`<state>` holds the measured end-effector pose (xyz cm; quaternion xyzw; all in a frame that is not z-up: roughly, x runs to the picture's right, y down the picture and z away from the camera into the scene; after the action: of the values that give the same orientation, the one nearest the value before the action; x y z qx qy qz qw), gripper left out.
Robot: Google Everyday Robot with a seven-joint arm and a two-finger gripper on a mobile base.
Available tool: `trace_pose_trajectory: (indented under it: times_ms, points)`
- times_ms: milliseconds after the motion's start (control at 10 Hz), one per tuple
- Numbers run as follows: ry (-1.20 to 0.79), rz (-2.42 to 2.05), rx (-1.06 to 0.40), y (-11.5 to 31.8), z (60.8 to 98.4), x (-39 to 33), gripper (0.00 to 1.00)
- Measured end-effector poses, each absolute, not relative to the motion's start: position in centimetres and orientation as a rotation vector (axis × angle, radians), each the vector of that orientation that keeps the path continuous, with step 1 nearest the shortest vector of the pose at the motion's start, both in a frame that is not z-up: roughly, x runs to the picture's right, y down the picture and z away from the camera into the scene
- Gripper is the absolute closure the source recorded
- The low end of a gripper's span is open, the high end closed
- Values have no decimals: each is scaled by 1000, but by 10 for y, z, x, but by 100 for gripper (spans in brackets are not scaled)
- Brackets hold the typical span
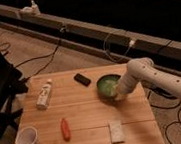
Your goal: Drag the ceramic bowl in a circle
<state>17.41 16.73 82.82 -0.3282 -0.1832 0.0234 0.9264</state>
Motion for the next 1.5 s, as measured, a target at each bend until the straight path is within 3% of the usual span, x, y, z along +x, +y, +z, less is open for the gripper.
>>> trace_pose_trajectory:
  times_ms: [300, 500, 900, 1100, 1500]
  points:
    - [-227, 119, -696, 173, 820, 252, 100]
    - [-143, 110, -645, 132, 848, 282, 100]
    - [-215, 17, -599, 90, 896, 215, 100]
    - [-317, -39, -629, 106, 887, 163, 100]
    - [-353, -31, -741, 163, 838, 168, 100]
